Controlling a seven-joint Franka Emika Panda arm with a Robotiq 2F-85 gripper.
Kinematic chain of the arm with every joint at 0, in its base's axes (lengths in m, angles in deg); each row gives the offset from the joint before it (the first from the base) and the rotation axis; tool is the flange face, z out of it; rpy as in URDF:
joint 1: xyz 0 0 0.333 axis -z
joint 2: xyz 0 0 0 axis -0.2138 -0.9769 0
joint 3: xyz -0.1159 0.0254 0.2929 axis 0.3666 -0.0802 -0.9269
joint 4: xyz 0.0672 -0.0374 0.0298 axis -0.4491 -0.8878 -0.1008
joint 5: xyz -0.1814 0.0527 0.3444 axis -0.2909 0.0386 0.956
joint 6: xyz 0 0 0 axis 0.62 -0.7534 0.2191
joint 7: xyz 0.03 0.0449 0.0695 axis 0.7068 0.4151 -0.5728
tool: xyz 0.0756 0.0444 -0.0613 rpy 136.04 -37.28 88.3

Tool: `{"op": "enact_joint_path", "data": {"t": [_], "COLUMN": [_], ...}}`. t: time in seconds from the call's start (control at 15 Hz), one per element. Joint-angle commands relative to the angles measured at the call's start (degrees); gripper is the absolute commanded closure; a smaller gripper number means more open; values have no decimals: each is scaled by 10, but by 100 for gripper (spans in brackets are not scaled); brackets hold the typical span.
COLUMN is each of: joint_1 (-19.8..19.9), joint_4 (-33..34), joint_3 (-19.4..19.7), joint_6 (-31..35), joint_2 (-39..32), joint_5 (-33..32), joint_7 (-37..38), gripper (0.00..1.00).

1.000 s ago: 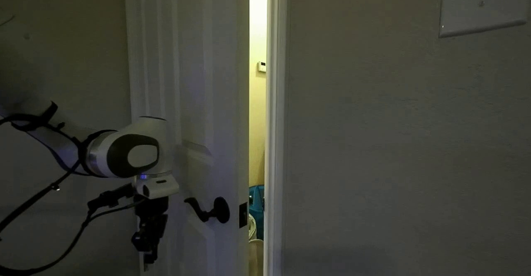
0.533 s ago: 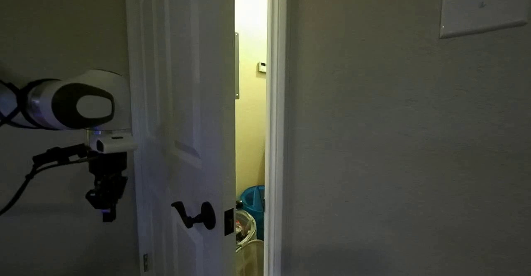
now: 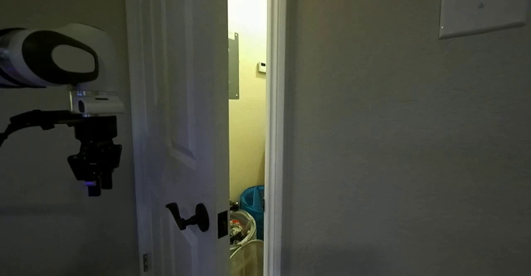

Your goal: Open the door

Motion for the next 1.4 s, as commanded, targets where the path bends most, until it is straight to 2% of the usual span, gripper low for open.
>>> {"op": "enact_joint_path", "data": {"t": [0.0, 0.2, 0.33, 0.47, 0.67, 0.87, 1.33], "joint_1": [26, 50, 67, 90, 118, 129, 131], "joint_4": [-100, -161, -201, -234, -262, -239, -156], "joint_3": [-1, 4, 6, 4, 1, -4, 12], "joint_6": [-6, -22, -28, -28, -1, 13, 148], "joint_2": [99, 159, 197, 229, 238, 209, 91], "joint_5": [5, -9, -25, -30, -19, -33, -60], "joint_7": [13, 36, 79, 126, 173, 170, 159], "gripper": [29, 8, 0, 0, 0, 0, 0]}}
